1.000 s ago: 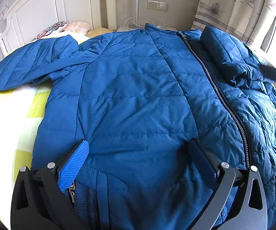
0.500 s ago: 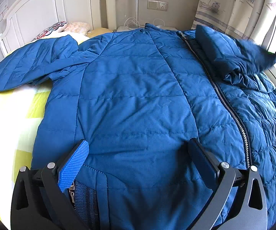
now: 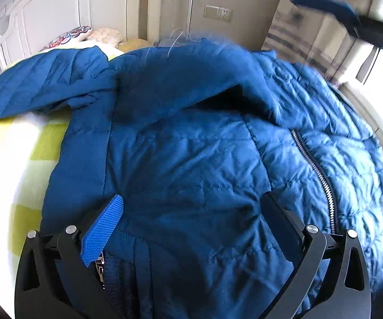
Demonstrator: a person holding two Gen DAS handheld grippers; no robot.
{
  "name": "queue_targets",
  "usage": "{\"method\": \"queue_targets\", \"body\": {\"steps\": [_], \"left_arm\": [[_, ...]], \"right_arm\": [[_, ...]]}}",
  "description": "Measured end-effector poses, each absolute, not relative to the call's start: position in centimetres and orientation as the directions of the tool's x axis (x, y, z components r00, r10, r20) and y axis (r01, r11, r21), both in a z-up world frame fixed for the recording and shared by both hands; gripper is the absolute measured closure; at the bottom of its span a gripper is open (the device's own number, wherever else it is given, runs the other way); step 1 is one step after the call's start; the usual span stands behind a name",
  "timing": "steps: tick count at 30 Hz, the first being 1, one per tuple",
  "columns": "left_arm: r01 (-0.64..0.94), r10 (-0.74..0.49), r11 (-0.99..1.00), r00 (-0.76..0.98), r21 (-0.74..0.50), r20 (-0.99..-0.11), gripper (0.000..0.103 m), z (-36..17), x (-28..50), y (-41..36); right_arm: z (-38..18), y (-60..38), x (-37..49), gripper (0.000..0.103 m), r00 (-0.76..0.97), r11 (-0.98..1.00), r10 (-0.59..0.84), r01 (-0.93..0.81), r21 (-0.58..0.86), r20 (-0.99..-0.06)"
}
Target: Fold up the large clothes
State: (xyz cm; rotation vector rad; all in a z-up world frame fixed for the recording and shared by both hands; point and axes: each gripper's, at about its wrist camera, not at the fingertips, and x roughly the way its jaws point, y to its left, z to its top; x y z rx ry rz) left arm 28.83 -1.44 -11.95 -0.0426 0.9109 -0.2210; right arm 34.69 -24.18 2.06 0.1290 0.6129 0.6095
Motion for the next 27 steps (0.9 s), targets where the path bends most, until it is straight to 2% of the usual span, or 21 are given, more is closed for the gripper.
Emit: {"method": "queue_targets", "body": {"steps": [2, 5, 8, 11, 14, 17, 18, 21, 24, 25, 26, 27], "left_arm": [[0.173, -0.237, 0.971, 0.591, -0.166, -0.771, 0.004, -11.8, 28.9, -0.9], [0.178, -0.269, 0.963, 0.584, -0.202, -0.766, 0.004, -11.8, 29.0, -0.5], [0.182, -0.294, 0.956, 0.574, -0.230, -0.764, 0.004, -11.7, 29.0, -0.2], [0.180, -0.344, 0.939, 0.542, -0.294, -0.766, 0.004, -11.2, 29.6, 0.3], [0.133, -0.483, 0.865, 0.483, -0.484, -0.730, 0.004, -10.7, 31.3, 2.0], [0.036, -0.632, 0.723, 0.436, -0.689, -0.641, 0.004, -11.2, 33.8, 3.5], [-0.005, -0.686, 0.647, 0.434, -0.763, -0.585, 0.004, -11.7, 35.0, 3.9], [-0.120, -0.716, 0.516, 0.483, -0.848, -0.504, 0.004, -12.9, 37.7, 4.7], [-0.220, -0.688, 0.453, 0.529, -0.864, -0.496, 0.006, -13.6, 39.8, 4.9], [-0.237, -0.670, 0.460, 0.540, -0.856, -0.509, 0.007, -13.6, 40.6, 4.7], [-0.261, -0.640, 0.476, 0.553, -0.840, -0.534, 0.017, -13.5, 41.0, 4.6], [-0.282, -0.611, 0.494, 0.561, -0.823, -0.559, 0.039, -13.5, 41.2, 4.6]], "right_arm": [[1.1, -27.3, 34.3, 0.039, 0.688, 0.854, 0.520, -0.408, 0.323, -0.506], [-1.1, -33.1, 33.0, 0.039, 0.740, 0.927, 0.359, -0.212, 0.310, -0.569], [-4.1, -37.6, 32.1, 0.039, 0.740, 0.974, 0.177, -0.036, 0.224, -0.649], [-9.1, -41.4, 32.8, 0.039, 0.656, 0.991, 0.001, 0.103, 0.091, -0.755], [-10.1, -43.3, 32.6, 0.039, 0.659, 0.981, 0.061, 0.099, 0.166, -0.749], [-10.3, -43.3, 32.6, 0.037, 0.666, 0.981, 0.070, 0.088, 0.172, -0.743], [-10.6, -43.3, 32.8, 0.037, 0.670, 0.980, 0.076, 0.088, 0.180, -0.739], [-10.7, -43.8, 32.5, 0.037, 0.679, 0.974, 0.100, 0.084, 0.211, -0.728], [-10.8, -43.4, 32.4, 0.037, 0.683, 0.973, 0.104, 0.081, 0.217, -0.723], [-10.8, -43.5, 32.2, 0.037, 0.684, 0.973, 0.106, 0.080, 0.218, -0.722], [-10.8, -43.3, 32.2, 0.037, 0.684, 0.972, 0.107, 0.080, 0.220, -0.722], [-10.8, -43.3, 32.2, 0.037, 0.684, 0.971, 0.110, 0.080, 0.223, -0.721]]}}
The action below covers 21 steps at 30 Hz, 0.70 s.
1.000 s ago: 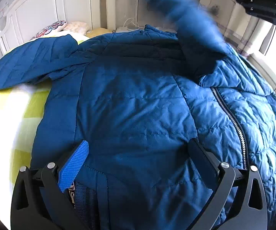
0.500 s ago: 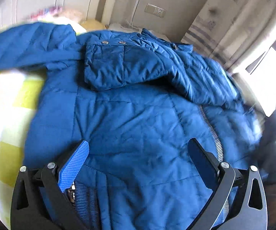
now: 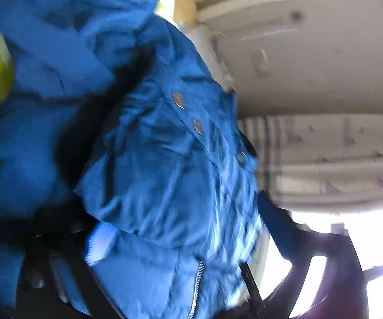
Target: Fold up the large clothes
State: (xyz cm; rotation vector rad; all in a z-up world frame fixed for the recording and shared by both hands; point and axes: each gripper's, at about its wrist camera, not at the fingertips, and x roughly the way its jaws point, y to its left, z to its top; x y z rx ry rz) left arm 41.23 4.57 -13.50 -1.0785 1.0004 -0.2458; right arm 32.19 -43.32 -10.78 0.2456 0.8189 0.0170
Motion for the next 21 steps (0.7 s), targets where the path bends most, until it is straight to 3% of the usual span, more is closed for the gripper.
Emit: {"method": "queue_targets", "body": {"steps": [2, 4, 8, 10, 13, 14, 16, 19, 20, 21], "left_arm": [[-0.293, -0.576, 0.532, 0.563, -0.794, -0.593, 0.074, -13.2, 41.6, 4.4], [-0.175, -0.492, 0.679, 0.611, -0.713, -0.620, 0.078, -10.5, 40.8, 3.1], [0.123, -0.255, 0.959, 0.768, -0.256, -0.587, 0.080, -4.2, 36.5, -2.7], [0.113, -0.190, 0.981, 0.751, -0.161, -0.633, 0.080, -4.9, 36.0, -3.8], [-0.013, -0.157, 0.978, 0.598, -0.206, -0.786, 0.070, -9.1, 37.7, -2.1], [-0.056, -0.192, 0.961, 0.575, -0.272, -0.795, 0.064, -10.0, 37.9, -0.8], [-0.074, -0.222, 0.943, 0.584, -0.324, -0.781, 0.056, -9.6, 37.6, 0.1], [-0.203, -0.083, 0.930, 0.699, -0.308, -0.710, 0.050, -6.1, 35.1, 1.0], [-0.232, -0.009, 0.925, 0.776, -0.299, -0.630, 0.035, -3.9, 33.7, 1.2], [-0.234, 0.028, 0.930, 0.813, -0.282, -0.582, 0.009, -2.7, 33.2, 1.1]], "right_arm": [[-10.8, -43.4, 32.2, 0.037, 0.686, 0.970, 0.115, 0.078, 0.229, -0.719], [-10.8, -43.5, 32.2, 0.037, 0.687, 0.969, 0.118, 0.077, 0.234, -0.717], [-10.8, -43.5, 32.2, 0.036, 0.689, 0.968, 0.129, 0.070, 0.242, -0.714], [-10.8, -43.6, 32.2, 0.035, 0.690, 0.967, 0.133, 0.069, 0.247, -0.712], [-10.8, -43.7, 32.2, 0.035, 0.692, 0.965, 0.137, 0.067, 0.252, -0.709], [-10.8, -43.8, 32.2, 0.035, 0.692, 0.966, 0.138, 0.065, 0.251, -0.709], [-10.9, -43.8, 32.2, 0.035, 0.692, 0.967, 0.136, 0.064, 0.247, -0.709], [-10.9, -43.8, 32.2, 0.035, 0.691, 0.967, 0.137, 0.063, 0.248, -0.709], [-10.9, -43.7, 32.2, 0.035, 0.692, 0.967, 0.136, 0.063, 0.247, -0.709], [-10.9, -43.7, 32.2, 0.035, 0.692, 0.967, 0.134, 0.064, 0.245, -0.710]]}}
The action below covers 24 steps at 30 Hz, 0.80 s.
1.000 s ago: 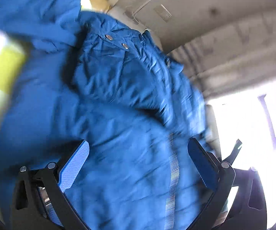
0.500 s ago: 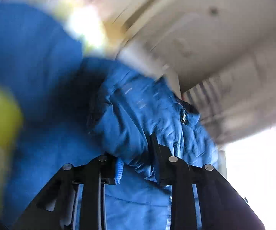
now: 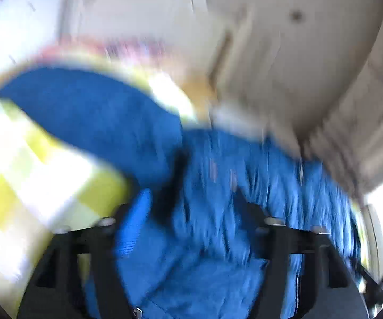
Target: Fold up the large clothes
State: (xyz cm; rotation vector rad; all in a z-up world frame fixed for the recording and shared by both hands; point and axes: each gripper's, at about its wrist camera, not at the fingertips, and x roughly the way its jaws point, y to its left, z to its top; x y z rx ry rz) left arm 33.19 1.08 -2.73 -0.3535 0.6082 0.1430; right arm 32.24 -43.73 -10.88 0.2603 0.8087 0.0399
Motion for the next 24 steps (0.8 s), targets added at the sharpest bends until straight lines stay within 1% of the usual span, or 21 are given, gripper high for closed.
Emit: {"method": "queue_targets", "body": {"steps": [1, 2, 4, 5, 7, 8, 10, 11, 13, 17, 20, 22, 24], "left_arm": [[-0.226, 0.057, 0.941, 0.839, -0.250, -0.541, 0.004, -1.7, 33.1, 0.4], [-0.187, 0.052, 0.960, 0.850, -0.208, -0.524, 0.004, -0.8, 33.5, -0.4], [-0.068, 0.006, 0.993, 0.837, -0.093, -0.547, 0.004, -0.6, 35.4, -3.5], [-0.020, -0.001, 0.999, 0.817, -0.030, -0.577, 0.004, -1.4, 36.5, -5.1], [0.042, 0.000, 0.998, 0.761, 0.049, -0.649, 0.004, -4.0, 39.1, -7.3], [0.056, 0.005, 0.996, 0.734, 0.068, -0.679, 0.004, -5.3, 39.7, -7.6], [0.077, 0.027, 0.992, 0.645, 0.099, -0.764, 0.004, -10.1, 41.5, -7.7], [0.088, 0.026, 0.991, 0.612, 0.100, -0.790, 0.004, -12.2, 41.7, -7.7], [0.086, -0.001, 0.994, 0.618, 0.067, -0.786, 0.004, -11.9, 41.5, -6.9], [0.085, 0.011, 0.993, 0.621, 0.081, -0.784, 0.004, -12.1, 41.1, -7.0], [0.084, 0.009, 0.993, 0.621, 0.078, -0.783, 0.004, -11.9, 41.3, -6.9], [0.085, 0.007, 0.993, 0.623, 0.077, -0.782, 0.004, -12.4, 41.2, -6.9], [0.084, 0.007, 0.994, 0.623, 0.076, -0.782, 0.004, -12.4, 41.4, -6.6]], "right_arm": [[-10.9, -43.7, 32.3, 0.035, 0.691, 0.968, 0.134, 0.064, 0.245, -0.710], [-10.9, -43.7, 32.3, 0.035, 0.691, 0.968, 0.133, 0.064, 0.242, -0.711], [-10.9, -43.7, 32.2, 0.035, 0.690, 0.969, 0.131, 0.064, 0.240, -0.712], [-10.9, -43.7, 32.2, 0.035, 0.690, 0.969, 0.130, 0.064, 0.239, -0.712], [-10.9, -43.7, 32.2, 0.035, 0.690, 0.969, 0.130, 0.063, 0.238, -0.712], [-10.9, -43.7, 32.2, 0.035, 0.690, 0.969, 0.130, 0.063, 0.238, -0.712], [-10.9, -43.7, 32.2, 0.035, 0.690, 0.969, 0.130, 0.063, 0.238, -0.712], [-10.9, -43.7, 32.2, 0.035, 0.690, 0.969, 0.131, 0.062, 0.238, -0.712], [-10.9, -43.6, 32.2, 0.035, 0.689, 0.971, 0.126, 0.063, 0.232, -0.714], [-10.8, -43.2, 32.4, 0.031, 0.674, 0.976, 0.116, 0.057, 0.209, -0.730], [-9.8, -42.5, 33.0, 0.031, 0.648, 0.978, 0.077, 0.099, 0.184, -0.758], [-8.1, -42.0, 33.6, 0.031, 0.684, 0.974, 0.089, 0.091, 0.205, -0.724], [-6.1, -41.2, 35.1, 0.031, 0.724, 0.981, 0.054, 0.090, 0.172, -0.687]]}}
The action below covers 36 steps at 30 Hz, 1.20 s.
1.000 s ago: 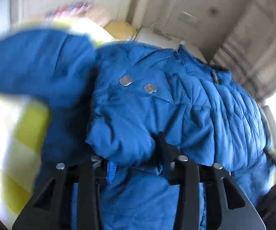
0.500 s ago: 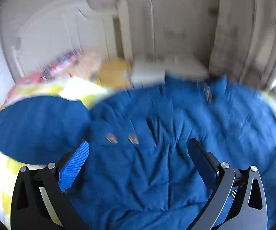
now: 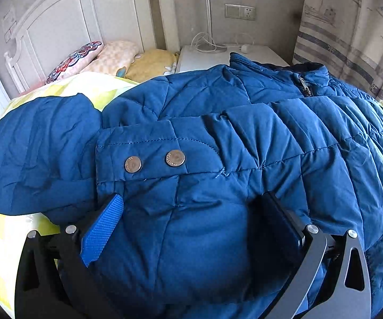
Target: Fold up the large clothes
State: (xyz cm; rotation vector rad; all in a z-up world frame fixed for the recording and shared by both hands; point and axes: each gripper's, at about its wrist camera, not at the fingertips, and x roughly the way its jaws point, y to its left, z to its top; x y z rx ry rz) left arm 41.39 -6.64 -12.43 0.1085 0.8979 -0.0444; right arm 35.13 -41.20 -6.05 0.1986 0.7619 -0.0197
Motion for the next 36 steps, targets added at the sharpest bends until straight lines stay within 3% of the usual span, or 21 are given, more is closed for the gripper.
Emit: {"method": "queue_targets", "body": {"steps": [3, 7, 11, 13, 16, 20, 24, 27, 31, 36], "left_arm": [[0.083, 0.005, 0.994, 0.623, 0.073, -0.782, 0.004, -12.2, 41.5, -6.7], [0.082, 0.001, 0.994, 0.624, 0.067, -0.782, 0.004, -12.0, 41.5, -6.6], [0.083, -0.004, 0.995, 0.625, 0.061, -0.781, 0.004, -12.0, 41.5, -6.5], [0.083, -0.006, 0.995, 0.625, 0.059, -0.780, 0.004, -11.9, 41.5, -6.5], [0.082, -0.005, 0.995, 0.625, 0.060, -0.781, 0.004, -11.9, 41.6, -6.5], [0.083, -0.008, 0.995, 0.626, 0.056, -0.780, 0.004, -11.9, 41.5, -6.5], [0.083, -0.013, 0.995, 0.628, 0.051, -0.778, 0.004, -11.9, 41.5, -6.5], [0.083, -0.014, 0.995, 0.627, 0.049, -0.779, 0.004, -11.9, 41.5, -6.5], [0.084, -0.019, 0.995, 0.628, 0.044, -0.778, 0.004, -11.9, 41.5, -6.5], [0.088, -0.051, 0.996, 0.636, 0.007, -0.770, 0.004, -11.7, 41.4, -6.1]], "right_arm": [[-5.0, -39.8, 39.2, 0.031, 0.738, 0.992, 0.031, 0.062, 0.114, -0.674], [-8.5, -39.2, 45.0, 0.031, 0.656, 0.995, -0.065, 0.098, -0.001, -0.752], [-10.7, -39.3, 46.5, 0.026, 0.576, 0.994, -0.050, 0.105, 0.013, -0.816], [-9.6, -39.2, 45.7, 0.026, 0.570, 0.988, -0.086, 0.156, 0.004, -0.817], [-7.7, -37.6, 43.2, 0.023, 0.669, 0.992, -0.041, 0.117, 0.051, -0.742], [-11.4, -34.5, 43.3, 0.015, 0.572, 0.998, -0.014, -0.042, -0.046, -0.820], [-9.6, -34.9, 41.4, 0.015, 0.596, 0.999, -0.038, 0.040, -0.018, -0.802], [-8.0, -33.7, 37.7, 0.010, 0.665, 1.000, 0.024, -0.012, 0.021, -0.746], [-11.8, -33.0, 36.5, 0.007, 0.598, 0.997, -0.013, -0.054, -0.057, -0.801], [-9.3, -33.9, 34.5, 0.007, 0.648, 1.000, -0.003, 0.013, 0.007, -0.761]]}}
